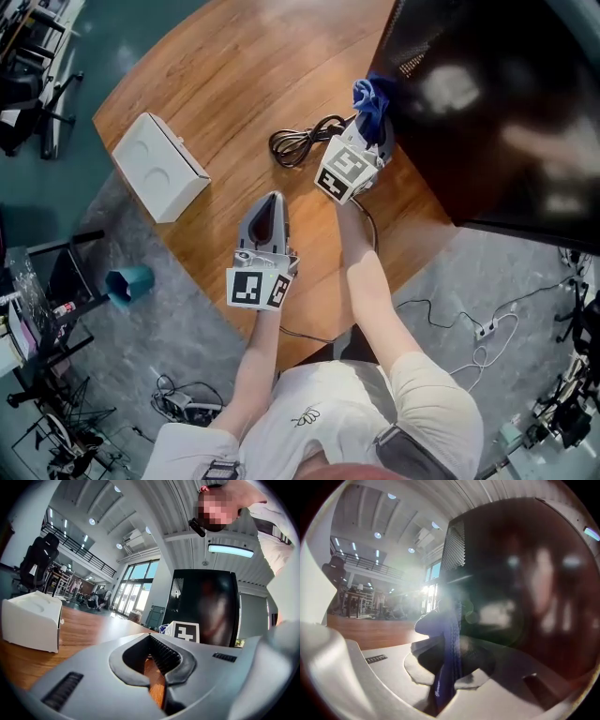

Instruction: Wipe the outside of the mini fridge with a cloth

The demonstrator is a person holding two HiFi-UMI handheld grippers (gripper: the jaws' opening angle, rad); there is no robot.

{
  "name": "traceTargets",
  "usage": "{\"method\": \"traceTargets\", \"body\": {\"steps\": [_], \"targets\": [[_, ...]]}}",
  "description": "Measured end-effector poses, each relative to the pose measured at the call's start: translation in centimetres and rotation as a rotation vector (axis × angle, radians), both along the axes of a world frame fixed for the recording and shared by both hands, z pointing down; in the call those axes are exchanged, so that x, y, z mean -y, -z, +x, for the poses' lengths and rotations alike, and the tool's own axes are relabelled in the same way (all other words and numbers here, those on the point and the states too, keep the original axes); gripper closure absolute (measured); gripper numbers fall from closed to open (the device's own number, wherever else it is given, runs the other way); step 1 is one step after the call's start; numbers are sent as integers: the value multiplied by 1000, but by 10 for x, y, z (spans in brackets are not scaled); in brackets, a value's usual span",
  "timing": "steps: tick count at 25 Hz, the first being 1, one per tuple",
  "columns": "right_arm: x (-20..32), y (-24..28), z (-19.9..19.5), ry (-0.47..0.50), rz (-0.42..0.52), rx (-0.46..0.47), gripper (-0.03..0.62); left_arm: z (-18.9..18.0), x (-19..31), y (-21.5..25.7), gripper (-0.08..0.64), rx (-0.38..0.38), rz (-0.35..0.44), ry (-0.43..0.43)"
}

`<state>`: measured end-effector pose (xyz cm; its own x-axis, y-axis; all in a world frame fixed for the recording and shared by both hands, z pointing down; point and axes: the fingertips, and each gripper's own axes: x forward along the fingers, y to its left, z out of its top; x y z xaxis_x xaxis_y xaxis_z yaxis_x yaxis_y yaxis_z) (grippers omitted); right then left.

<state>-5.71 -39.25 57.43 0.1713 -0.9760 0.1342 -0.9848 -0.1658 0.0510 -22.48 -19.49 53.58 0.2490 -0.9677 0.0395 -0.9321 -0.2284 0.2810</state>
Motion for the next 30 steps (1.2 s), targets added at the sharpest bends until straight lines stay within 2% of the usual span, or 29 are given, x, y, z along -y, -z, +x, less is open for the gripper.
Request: {"method": "traceTargets", "body": {"steps": [9, 23, 30], "targets": [[-51, 5, 54, -79, 9, 9, 530, 9, -35, 5, 555, 21, 9, 22], [-147, 11, 152, -103, 2, 42, 530, 110, -96, 16, 555, 20, 23, -52], [-187, 13, 193, -114, -12, 26, 530, 145, -114, 29, 555, 19, 49, -55]]}}
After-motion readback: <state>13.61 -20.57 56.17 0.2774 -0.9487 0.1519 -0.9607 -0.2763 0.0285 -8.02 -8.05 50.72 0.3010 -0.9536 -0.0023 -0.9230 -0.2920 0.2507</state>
